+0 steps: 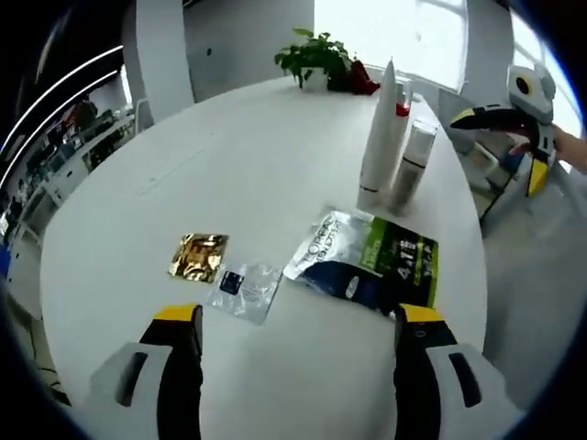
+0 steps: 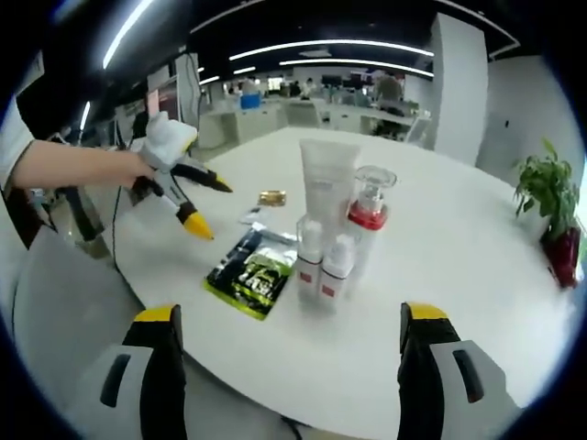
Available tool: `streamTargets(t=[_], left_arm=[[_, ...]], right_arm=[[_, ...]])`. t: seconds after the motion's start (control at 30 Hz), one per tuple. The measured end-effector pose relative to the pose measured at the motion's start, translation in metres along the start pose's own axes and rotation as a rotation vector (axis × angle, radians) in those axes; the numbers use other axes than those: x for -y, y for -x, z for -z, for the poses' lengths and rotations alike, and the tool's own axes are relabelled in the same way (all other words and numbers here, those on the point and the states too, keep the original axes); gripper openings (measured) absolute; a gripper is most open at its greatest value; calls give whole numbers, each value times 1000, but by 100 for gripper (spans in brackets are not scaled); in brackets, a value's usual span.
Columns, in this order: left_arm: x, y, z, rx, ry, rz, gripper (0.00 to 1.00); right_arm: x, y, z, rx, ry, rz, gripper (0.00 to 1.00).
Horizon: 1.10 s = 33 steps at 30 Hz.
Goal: Arrange the skincare products in the storage area until every visible bottle or jar stands upright without overlapping.
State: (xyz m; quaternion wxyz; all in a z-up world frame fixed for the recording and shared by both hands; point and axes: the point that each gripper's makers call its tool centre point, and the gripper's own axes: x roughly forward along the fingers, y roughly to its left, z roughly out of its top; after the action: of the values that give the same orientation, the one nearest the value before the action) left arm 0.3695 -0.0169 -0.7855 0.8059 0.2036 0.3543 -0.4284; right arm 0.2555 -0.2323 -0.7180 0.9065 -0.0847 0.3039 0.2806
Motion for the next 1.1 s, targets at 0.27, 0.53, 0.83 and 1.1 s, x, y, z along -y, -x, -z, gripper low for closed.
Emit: streamTargets(t=[0.27, 0.53, 0.83, 1.1], left_arm=[[-14, -13, 2, -44, -46, 25, 79], [-35, -32, 8, -97, -39, 17, 70], [-45, -47, 9, -141, -42, 44, 64], [-48, -52, 7, -151, -64, 65, 61]], right_arm=[[-2, -1, 3, -16, 0, -9, 98], [-4, 0, 3, -21, -8, -8, 97], [-4, -1, 4, -29, -23, -9, 97], [-4, -1, 5, -38, -24, -11, 97]])
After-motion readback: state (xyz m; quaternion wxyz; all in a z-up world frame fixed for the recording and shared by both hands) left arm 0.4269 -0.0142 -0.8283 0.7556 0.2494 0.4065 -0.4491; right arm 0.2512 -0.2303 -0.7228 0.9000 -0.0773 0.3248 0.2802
